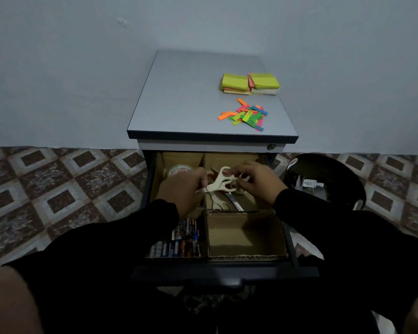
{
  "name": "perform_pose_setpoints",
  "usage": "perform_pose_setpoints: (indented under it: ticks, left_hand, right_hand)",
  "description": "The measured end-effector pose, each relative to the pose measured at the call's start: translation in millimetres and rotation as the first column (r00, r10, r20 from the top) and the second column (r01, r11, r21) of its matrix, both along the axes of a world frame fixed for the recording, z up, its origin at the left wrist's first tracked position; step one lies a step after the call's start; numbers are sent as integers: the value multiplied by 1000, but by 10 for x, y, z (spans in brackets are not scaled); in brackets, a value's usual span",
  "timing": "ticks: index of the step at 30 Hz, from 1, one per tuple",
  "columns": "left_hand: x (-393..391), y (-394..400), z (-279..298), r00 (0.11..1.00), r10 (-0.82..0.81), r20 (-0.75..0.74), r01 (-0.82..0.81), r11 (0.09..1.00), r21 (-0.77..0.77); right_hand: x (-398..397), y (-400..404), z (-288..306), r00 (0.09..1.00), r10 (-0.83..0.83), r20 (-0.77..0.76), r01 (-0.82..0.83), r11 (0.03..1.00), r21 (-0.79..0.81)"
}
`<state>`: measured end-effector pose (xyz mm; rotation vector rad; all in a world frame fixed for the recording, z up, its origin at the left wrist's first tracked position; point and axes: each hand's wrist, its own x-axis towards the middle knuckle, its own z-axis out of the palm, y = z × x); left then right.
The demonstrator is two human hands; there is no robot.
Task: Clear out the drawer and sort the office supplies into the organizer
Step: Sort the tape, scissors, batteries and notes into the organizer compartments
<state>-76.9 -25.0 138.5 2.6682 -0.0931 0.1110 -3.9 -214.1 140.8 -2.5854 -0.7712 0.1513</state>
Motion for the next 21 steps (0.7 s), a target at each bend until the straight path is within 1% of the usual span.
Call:
perform_pose_setpoints:
  ticks: [3,6,8,11,14,17,21]
  left_hand:
    - [-18,-43,57,998,-39,40,37,998,44]
    - [-4,-56,92,993,-79,89,70,993,98]
    - [32,-64,81,990,-75,121,61,991,120]
    - [119,-66,28,987,-50,155,27,989,148]
    - [214,-28,-87,983,-84,165,58,986,157]
    - [217,41,-158,991,-57,122,43,993,110]
    - [147,209,-347,999,-22,41,18,995,99]
  right_hand:
    - [6,-11,34,997,25,79,-13,988,-153]
    - [-6,-12,82,986,67,151,-29,969,-245]
    - [-15,-8,105,976,103,192,-44,957,-288]
    - [-1,-2,108,980,97,171,-42,952,-303]
    - [51,-29,57,989,57,139,-9,947,-320]
    - [112,-96,-43,995,-6,102,42,934,-355]
    - [162,-169,-191,990,-135,45,142,924,-356]
